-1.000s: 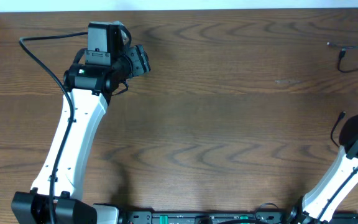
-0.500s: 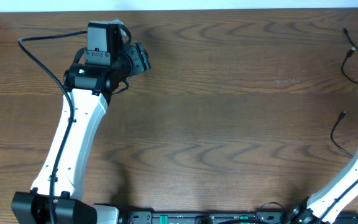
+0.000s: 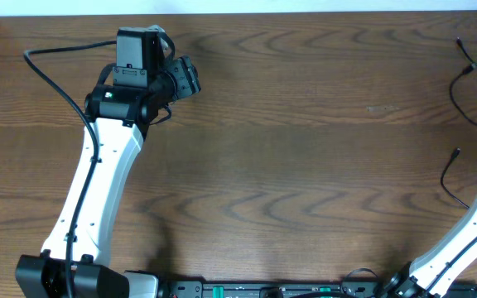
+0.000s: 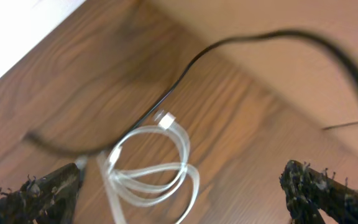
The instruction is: Untangle cables
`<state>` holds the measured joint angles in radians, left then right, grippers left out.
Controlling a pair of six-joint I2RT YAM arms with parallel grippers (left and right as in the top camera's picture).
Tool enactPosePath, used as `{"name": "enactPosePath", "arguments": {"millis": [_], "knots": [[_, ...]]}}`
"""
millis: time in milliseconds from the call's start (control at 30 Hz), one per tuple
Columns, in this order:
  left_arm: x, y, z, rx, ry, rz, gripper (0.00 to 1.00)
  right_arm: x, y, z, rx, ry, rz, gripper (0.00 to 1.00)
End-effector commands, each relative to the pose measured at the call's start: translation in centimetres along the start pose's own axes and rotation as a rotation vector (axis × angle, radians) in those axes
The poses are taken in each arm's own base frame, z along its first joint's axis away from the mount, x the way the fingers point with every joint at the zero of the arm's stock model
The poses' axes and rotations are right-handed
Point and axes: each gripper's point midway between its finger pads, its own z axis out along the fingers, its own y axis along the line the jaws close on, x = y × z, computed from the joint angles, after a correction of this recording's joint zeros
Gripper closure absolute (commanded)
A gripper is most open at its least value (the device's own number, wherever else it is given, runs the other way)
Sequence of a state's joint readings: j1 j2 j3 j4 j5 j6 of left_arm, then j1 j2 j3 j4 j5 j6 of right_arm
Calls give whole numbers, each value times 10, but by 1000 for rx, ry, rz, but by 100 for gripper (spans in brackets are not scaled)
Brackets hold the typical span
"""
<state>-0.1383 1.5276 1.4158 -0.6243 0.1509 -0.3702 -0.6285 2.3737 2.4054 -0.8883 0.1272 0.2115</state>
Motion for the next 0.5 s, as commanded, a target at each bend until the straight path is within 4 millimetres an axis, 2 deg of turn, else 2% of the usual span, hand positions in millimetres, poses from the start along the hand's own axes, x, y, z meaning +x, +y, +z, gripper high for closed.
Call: {"name": "enactPosePath", "arguments": {"millis": [0, 100, 267, 300, 367, 467], "knots": [[0, 3, 2, -11, 0, -11, 29, 18, 52, -17, -243, 78, -76, 1], [0, 3, 2, -11, 0, -11, 29, 22, 63, -34, -306, 104, -86, 1], [0, 3, 2, -11, 0, -11, 29, 6, 41, -72, -231, 70, -25, 1], [0, 3, 2, -11, 0, -11, 29, 6, 31, -77, -191, 77, 14, 1], [0, 3, 2, -11, 0, -11, 28, 10, -3, -87, -46, 94, 129, 1], [0, 3, 2, -11, 0, -11, 29, 16, -41, -94, 118, 108, 147, 1]]}}
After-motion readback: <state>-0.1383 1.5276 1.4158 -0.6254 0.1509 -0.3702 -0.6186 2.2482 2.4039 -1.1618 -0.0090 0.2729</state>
